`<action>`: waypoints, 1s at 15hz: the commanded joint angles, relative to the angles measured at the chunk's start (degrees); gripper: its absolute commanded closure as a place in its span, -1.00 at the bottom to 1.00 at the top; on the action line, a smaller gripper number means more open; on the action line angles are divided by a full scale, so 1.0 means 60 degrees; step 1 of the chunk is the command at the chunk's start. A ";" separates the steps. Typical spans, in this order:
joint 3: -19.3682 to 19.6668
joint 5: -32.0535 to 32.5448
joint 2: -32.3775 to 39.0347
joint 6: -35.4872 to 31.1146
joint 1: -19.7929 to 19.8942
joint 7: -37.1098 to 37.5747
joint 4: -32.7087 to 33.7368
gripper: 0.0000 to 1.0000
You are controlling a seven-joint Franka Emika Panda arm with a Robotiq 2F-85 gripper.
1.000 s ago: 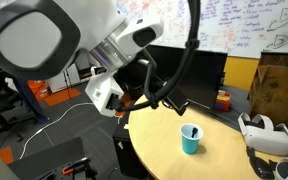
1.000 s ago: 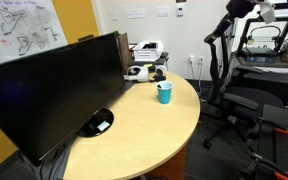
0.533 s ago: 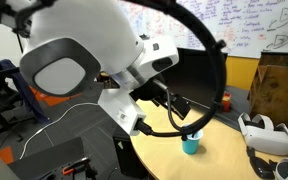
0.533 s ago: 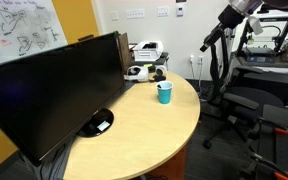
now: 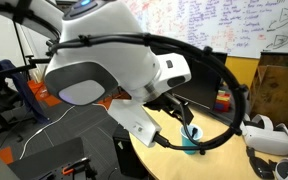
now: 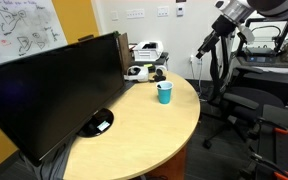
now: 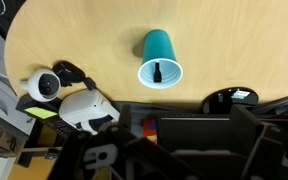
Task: Remove the object from the teal cup then put it on the table
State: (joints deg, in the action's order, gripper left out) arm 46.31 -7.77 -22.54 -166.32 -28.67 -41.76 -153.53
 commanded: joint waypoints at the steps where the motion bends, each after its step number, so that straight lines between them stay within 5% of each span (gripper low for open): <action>1: 0.1161 -0.0616 0.0802 -0.0258 -0.1259 -0.0663 0.0566 -1.00; 15: 0.6692 -0.1582 0.1473 -0.0082 -0.7000 -0.2233 0.1788 -1.00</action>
State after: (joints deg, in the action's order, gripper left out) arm 79.29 -15.32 -15.56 -166.32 -62.50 -53.62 -144.94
